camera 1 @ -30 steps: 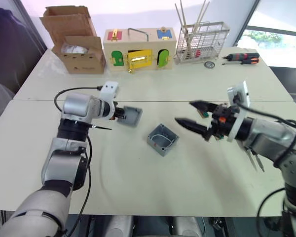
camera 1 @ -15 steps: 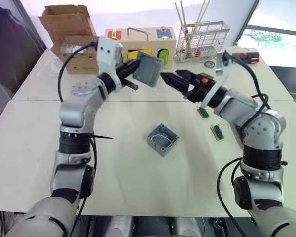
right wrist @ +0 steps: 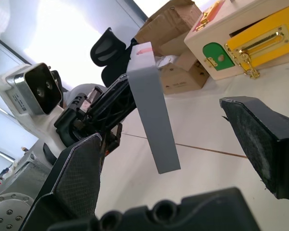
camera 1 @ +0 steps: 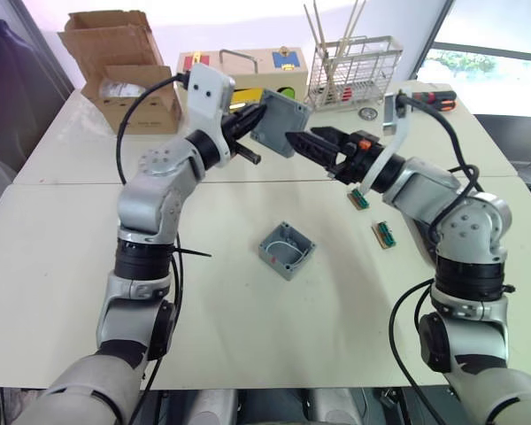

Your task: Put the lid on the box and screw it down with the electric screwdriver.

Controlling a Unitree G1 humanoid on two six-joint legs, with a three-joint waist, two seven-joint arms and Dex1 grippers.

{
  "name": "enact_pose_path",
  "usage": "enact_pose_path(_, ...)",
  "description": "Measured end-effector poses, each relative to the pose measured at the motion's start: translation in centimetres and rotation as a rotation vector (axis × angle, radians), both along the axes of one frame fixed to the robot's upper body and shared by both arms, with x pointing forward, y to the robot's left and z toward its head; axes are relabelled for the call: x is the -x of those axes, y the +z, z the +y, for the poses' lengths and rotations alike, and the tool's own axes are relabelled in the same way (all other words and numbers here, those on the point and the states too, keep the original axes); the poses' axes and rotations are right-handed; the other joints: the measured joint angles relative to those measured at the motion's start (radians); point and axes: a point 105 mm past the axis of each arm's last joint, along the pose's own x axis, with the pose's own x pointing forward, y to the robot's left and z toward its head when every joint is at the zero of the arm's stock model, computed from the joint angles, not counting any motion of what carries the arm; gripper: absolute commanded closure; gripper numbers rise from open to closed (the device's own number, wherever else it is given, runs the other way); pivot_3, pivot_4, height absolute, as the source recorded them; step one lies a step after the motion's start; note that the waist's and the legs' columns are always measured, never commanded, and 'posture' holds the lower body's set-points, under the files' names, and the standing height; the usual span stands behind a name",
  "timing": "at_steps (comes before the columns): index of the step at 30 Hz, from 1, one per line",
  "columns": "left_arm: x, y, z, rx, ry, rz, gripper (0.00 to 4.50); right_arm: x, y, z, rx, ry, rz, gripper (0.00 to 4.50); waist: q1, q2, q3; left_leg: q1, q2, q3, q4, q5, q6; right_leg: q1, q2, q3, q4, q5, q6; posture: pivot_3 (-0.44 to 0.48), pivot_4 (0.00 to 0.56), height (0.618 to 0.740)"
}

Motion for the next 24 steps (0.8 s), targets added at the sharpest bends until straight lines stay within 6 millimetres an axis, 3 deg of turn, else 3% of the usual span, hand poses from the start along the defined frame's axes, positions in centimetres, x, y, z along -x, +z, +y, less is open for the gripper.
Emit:
enact_pose_path(3, 0.1, 0.1, -0.1, 0.001, -0.003, -0.004, 4.5, 0.0, -0.1, 0.0, 0.003, -0.003, 0.002, 0.76, 0.0, 0.0, 0.0, 0.0, 0.0, 0.0, 0.0, 0.0, 0.0, 0.0, 0.0, 0.0, 0.0, 0.0, 0.0, 0.0, 0.15, 0.73)
enact_pose_path(7, 0.2, 0.2, -0.1, 0.007, -0.012, -0.004, 4.5, -0.1, -0.6, -0.1, 0.005, -0.007, 0.013, 2.08, 0.0, 0.0, 0.0, 0.0, 0.0, 0.0, 0.0, 0.0, 0.0, 0.0, 0.0, 0.0, 0.0, 0.0, 0.0, 0.0, 0.15, 0.73)
enact_pose_path(12, 0.4, 0.5, -0.2, 0.007, -0.015, -0.016, 4.5, 0.0, -0.6, 0.4, -0.016, -0.001, 0.018, 4.39, 0.0, 0.0, 0.0, 0.0, 0.0, 0.0, 0.0, 0.0, 0.0, 0.0, 0.0, 0.0, 0.0, 0.0, 0.0, 0.0, 0.15, 0.73)
enact_pose_path(20, 0.4, 0.1, -0.1, 0.008, -0.01, -0.008, 4.5, 0.0, -0.9, 0.6, -0.024, -0.006, 0.033, 4.41, 0.0, 0.0, 0.0, 0.0, 0.0, 0.0, 0.0, 0.0, 0.0, 0.0, 0.0, 0.0, 0.0, 0.0, 0.0, 0.0, 0.15, 0.73)
enact_pose_path(23, 0.6, -0.2, -0.1, 0.011, -0.03, 0.004, 3.57, 0.0, -1.0, 0.5, -0.023, -0.007, 0.035, 4.41, 0.0, 0.0, 0.0, 0.0, 0.0, 0.0, 0.0, 0.0, 0.0, 0.0, 0.0, 0.0, 0.0, 0.0, 0.0, 0.0, 0.15, 0.73)
enact_pose_path(24, 0.8, -0.3, -0.2, 0.014, -0.048, 0.013, 3.03, 0.0, -1.0, 0.5, -0.022, -0.005, 0.031, 4.41, 0.0, 0.0, 0.0, 0.0, 0.0, 0.0, 0.0, 0.0, 0.0, 0.0, 0.0, 0.0, 0.0, 0.0, 0.0, 0.0, 0.15, 0.73)
